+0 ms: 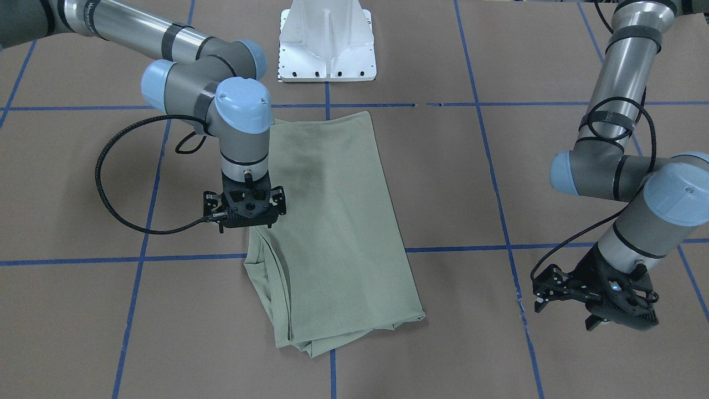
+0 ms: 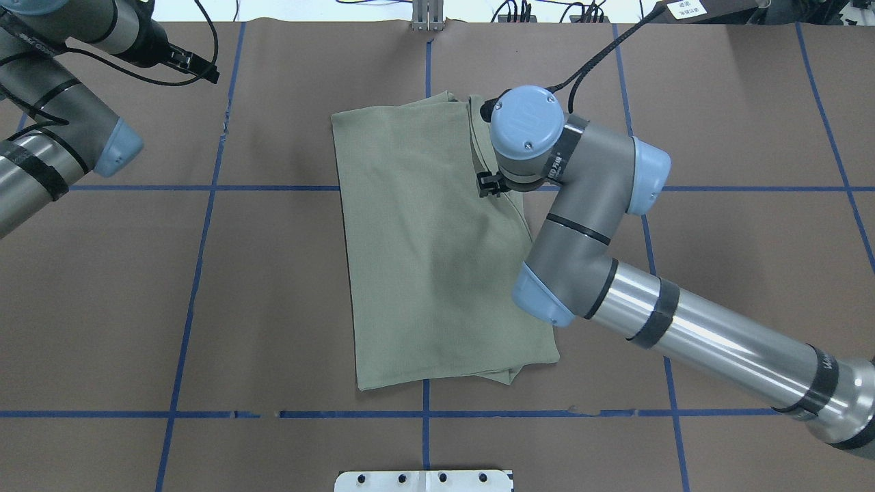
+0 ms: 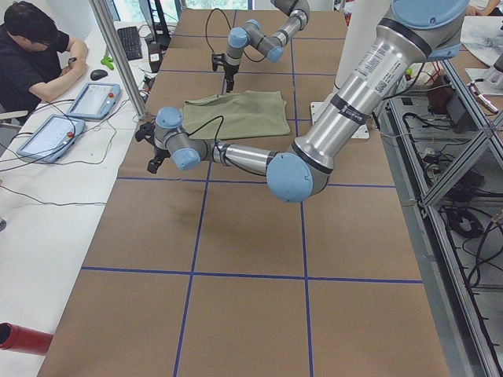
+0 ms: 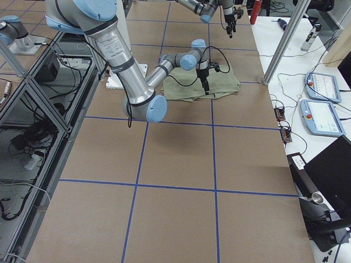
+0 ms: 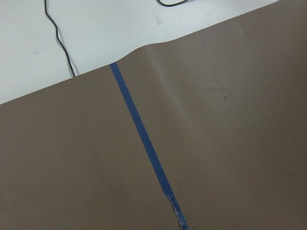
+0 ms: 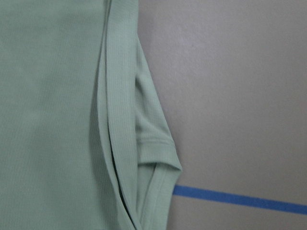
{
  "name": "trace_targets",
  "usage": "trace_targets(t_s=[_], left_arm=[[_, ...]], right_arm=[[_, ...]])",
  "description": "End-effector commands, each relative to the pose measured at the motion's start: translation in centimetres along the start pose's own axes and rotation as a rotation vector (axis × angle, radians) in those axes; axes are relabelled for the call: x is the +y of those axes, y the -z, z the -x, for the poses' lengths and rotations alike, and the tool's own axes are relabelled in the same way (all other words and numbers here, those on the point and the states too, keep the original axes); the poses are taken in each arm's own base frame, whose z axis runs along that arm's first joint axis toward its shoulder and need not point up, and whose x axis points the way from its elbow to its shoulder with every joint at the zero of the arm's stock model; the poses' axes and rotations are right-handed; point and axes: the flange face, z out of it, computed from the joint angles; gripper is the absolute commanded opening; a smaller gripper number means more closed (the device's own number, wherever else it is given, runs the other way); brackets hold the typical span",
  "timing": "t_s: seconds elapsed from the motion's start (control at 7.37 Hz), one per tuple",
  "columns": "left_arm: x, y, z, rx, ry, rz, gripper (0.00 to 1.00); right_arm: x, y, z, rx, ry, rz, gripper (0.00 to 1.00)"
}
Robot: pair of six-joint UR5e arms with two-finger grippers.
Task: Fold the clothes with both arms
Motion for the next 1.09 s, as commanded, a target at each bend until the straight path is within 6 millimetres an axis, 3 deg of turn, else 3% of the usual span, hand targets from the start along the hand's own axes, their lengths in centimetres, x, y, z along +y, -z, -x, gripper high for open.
trace_targets(t_s=[0.0, 0.41, 0.68, 0.95], left_arm=[[0.4, 0.3, -0.5, 0.032, -0.013, -0.017, 1.00], [2.2, 0.6, 0.1, 0.054, -0.037, -0.050, 1.00], [2.3, 0.5, 0.1, 0.055, -0.036, -0.049, 1.00], [2.4, 0.5, 0.3, 0.054, -0.036, -0.047, 1.00]], right_arm=[[-2.4, -1.8, 1.0, -0.021, -0.016, -0.011, 1.00], [-1.6, -5.3, 0.4, 0.030, 0.003, 0.038, 1.00], [-1.0, -6.0, 0.3, 0.031, 0.030, 0.070, 1.00], [-2.4, -6.1, -2.4, 0.085, 0.098, 0.115, 1.00]])
